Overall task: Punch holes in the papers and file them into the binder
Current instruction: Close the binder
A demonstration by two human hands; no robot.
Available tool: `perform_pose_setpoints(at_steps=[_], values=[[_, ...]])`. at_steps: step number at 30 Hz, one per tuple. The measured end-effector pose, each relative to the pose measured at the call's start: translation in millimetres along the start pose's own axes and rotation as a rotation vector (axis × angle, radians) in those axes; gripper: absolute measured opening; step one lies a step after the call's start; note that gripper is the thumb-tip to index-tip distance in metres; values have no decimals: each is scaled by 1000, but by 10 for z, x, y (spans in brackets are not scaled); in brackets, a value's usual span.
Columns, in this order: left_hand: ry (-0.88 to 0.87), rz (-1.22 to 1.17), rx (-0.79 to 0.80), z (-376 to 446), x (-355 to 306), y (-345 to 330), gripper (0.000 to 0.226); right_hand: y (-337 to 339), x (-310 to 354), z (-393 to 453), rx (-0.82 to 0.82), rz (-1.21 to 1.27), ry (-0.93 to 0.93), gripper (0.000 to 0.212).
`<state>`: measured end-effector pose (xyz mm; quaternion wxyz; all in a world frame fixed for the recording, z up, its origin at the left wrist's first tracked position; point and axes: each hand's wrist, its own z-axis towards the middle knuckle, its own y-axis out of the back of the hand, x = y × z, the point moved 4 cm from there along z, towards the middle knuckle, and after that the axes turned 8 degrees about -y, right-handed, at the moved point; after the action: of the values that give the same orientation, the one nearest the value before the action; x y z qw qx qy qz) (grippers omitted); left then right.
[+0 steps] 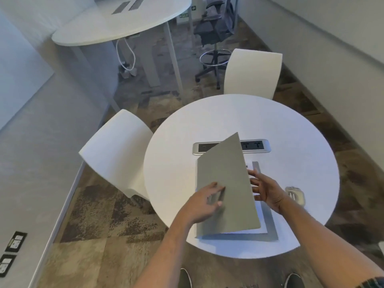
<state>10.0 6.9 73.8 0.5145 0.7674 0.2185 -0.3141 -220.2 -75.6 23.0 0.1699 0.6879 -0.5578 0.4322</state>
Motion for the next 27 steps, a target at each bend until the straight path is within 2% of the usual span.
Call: perform_pose_setpoints(at_steps=[2, 4, 7, 12, 19, 22, 27], values=[[39, 199, 60, 82, 155, -194, 75, 177, -20, -70, -130, -59, -11, 53], [151, 312, 33, 95, 331, -319, 95, 342, -80, -104, -235, -81, -34, 44], [346, 243, -71, 25, 570, -416, 118, 536, -229, -120, -404, -161, -70, 40], [332, 206, -69, 14, 727, -605, 121, 605, -491, -81, -619, -554, -90, 47], [306, 292, -94, 78, 654, -769, 114, 274, -679, -79, -554, -1252, -188, 73], [319, 288, -77, 58, 613, -813, 116, 232, -784, -47, -517, -1352, -175, 78], [314, 416, -11, 118, 586, -810, 122, 254, -971, 55, -406, -1438, -187, 81]])
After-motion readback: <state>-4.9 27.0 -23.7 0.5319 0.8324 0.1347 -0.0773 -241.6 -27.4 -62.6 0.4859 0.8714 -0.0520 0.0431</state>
